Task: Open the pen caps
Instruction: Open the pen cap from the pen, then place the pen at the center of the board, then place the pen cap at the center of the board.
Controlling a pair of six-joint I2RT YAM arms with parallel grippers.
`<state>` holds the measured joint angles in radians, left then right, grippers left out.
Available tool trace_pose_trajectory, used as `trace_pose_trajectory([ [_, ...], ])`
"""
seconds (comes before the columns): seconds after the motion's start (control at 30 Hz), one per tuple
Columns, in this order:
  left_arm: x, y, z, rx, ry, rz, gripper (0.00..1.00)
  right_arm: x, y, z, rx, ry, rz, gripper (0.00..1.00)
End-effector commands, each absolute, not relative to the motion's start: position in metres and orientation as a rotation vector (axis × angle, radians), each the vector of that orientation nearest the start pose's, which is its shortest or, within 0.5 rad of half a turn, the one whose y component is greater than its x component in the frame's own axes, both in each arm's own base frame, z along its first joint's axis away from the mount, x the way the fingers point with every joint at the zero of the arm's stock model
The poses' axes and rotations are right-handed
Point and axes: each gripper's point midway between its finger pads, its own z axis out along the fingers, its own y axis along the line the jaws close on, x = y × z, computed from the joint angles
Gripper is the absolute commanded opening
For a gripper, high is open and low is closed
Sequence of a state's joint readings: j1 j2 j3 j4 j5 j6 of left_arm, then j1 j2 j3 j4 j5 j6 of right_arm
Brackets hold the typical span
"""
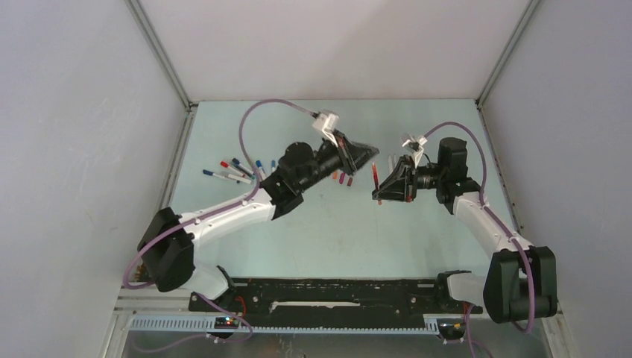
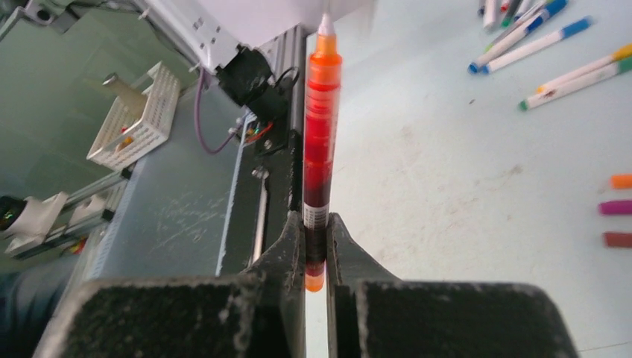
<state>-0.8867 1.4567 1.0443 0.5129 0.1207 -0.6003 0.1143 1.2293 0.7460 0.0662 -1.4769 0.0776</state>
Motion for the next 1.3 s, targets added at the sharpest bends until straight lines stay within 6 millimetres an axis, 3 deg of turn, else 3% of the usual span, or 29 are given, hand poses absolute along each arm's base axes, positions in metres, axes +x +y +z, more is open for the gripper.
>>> trace_pose_trajectory([
  [0.0,0.33,-0.315,0.491,0.065,1.092,-1.088,0.0,0.195,0.207,0.227,-1.041,1.562,1.683,0.0],
  [0.17,0.335,-0.287,0.508,0.026,1.054,-1.048,0.0,0.194,0.208,0.229,-1.054,1.549,1.67,0.0],
  [0.33,0.328,-0.267,0.492,0.029,1.098,-1.027,0.0,0.21,0.19,0.233,-0.977,1.567,1.54,0.0],
  [0.5,0.307,-0.269,0.428,0.121,1.303,-1.074,0.0,0.265,0.132,0.22,-0.751,1.737,1.087,0.0],
  [0.6,0.293,-0.277,0.377,0.162,1.462,-1.126,0.0,0.291,0.098,0.212,-0.575,1.827,0.95,0.0],
  [0.77,0.282,-0.287,0.294,0.139,1.718,-1.168,0.0,0.313,0.067,0.191,-0.434,1.93,0.803,0.0],
  [0.97,0.273,-0.31,0.241,0.236,1.87,-1.101,0.0,0.317,0.051,0.181,-0.377,1.961,0.784,0.0],
  [1.13,0.268,-0.33,0.22,0.338,1.949,-1.044,0.0,0.319,0.038,0.177,-0.334,1.972,0.767,0.0],
  [1.27,0.263,-0.334,0.207,0.354,1.974,-0.997,0.0,0.323,0.028,0.166,-0.293,2.014,0.726,0.0],
])
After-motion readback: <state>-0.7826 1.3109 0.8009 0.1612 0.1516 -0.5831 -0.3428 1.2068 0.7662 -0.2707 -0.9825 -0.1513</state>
